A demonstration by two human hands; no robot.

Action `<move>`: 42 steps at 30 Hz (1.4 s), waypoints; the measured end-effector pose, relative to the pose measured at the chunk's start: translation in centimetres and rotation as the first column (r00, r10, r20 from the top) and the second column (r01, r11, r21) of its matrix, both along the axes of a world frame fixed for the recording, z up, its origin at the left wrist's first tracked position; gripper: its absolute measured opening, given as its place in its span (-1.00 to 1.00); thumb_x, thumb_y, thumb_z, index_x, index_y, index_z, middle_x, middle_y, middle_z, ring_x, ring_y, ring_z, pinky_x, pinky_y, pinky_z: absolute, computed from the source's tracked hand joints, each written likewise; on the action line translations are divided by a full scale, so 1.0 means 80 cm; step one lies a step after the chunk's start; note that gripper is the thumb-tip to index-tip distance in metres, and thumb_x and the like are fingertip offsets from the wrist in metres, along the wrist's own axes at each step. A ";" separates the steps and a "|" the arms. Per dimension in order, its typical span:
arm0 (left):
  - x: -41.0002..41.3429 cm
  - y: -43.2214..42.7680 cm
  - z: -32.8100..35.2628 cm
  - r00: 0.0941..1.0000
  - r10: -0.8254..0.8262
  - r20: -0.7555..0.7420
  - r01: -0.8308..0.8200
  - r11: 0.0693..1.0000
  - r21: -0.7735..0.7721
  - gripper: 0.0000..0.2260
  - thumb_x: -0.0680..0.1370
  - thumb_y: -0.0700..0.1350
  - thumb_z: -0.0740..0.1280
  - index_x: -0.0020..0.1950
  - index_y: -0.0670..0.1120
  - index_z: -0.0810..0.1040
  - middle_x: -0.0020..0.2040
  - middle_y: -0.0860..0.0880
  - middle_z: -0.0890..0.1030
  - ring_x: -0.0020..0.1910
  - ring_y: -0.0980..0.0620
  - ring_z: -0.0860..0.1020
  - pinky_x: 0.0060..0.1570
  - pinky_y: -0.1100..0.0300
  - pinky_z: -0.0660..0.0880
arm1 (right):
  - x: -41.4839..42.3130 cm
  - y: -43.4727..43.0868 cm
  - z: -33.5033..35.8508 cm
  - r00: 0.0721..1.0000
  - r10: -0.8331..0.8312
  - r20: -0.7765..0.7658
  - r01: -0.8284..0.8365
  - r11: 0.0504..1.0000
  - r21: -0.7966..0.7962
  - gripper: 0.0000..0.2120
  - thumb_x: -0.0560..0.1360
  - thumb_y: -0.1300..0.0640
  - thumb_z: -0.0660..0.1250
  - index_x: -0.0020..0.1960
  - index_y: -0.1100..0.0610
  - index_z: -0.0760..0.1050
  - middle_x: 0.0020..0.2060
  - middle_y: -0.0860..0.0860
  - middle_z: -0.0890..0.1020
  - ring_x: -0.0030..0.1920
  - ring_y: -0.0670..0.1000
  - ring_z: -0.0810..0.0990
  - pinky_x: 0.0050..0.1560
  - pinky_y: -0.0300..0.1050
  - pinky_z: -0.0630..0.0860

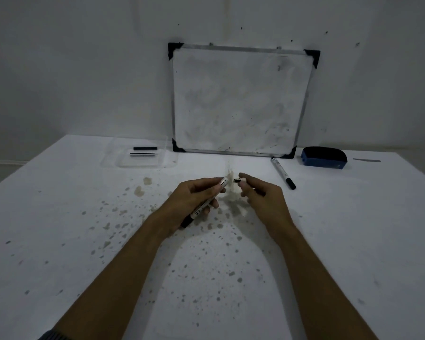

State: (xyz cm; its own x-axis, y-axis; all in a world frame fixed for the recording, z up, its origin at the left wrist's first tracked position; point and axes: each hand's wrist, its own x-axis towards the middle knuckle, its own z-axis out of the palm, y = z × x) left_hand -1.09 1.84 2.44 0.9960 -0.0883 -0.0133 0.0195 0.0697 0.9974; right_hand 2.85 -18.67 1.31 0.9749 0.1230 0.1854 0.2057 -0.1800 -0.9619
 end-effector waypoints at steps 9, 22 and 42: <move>-0.003 -0.004 0.001 0.998 -0.067 0.017 0.065 0.993 0.102 -0.72 0.60 -0.08 0.40 0.31 0.00 0.65 0.12 -0.04 0.75 -0.15 0.01 0.64 -0.23 0.22 0.56 | 0.007 -0.005 0.001 0.950 0.225 -0.216 -0.099 0.875 0.474 -0.75 0.59 0.23 0.37 0.24 0.19 0.66 0.02 0.06 0.74 0.01 0.01 0.65 0.03 -0.21 0.60; -0.002 -0.009 -0.005 0.993 -0.025 0.118 0.004 0.985 0.175 -0.76 0.64 -0.09 0.36 0.28 -0.07 0.67 0.01 -0.05 0.77 -0.32 0.04 0.64 -0.35 0.24 0.57 | -0.001 0.006 -0.005 0.989 0.145 -0.012 -0.140 0.973 0.181 -0.74 0.61 0.04 0.36 0.24 0.08 0.67 -0.01 0.06 0.77 0.02 0.04 0.72 0.15 -0.07 0.64; -0.002 0.000 -0.010 0.986 -0.053 0.158 0.020 0.979 0.202 -0.80 0.66 -0.08 0.32 0.09 -0.14 0.71 -0.13 -0.03 0.76 -0.50 0.06 0.49 -0.53 0.23 0.43 | -0.012 0.009 -0.002 0.980 0.190 0.065 -0.196 0.976 0.098 -0.77 0.62 0.12 0.35 0.21 0.17 0.67 -0.10 0.00 0.75 -0.13 -0.09 0.70 0.01 -0.22 0.61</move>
State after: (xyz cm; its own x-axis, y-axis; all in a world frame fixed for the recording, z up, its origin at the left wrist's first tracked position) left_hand -1.24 1.82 1.62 0.9825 -0.1367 0.1264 -0.1441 -0.1279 0.9813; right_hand 1.87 -17.93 1.13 0.9225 0.2854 0.2598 0.2802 -0.0322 -0.9594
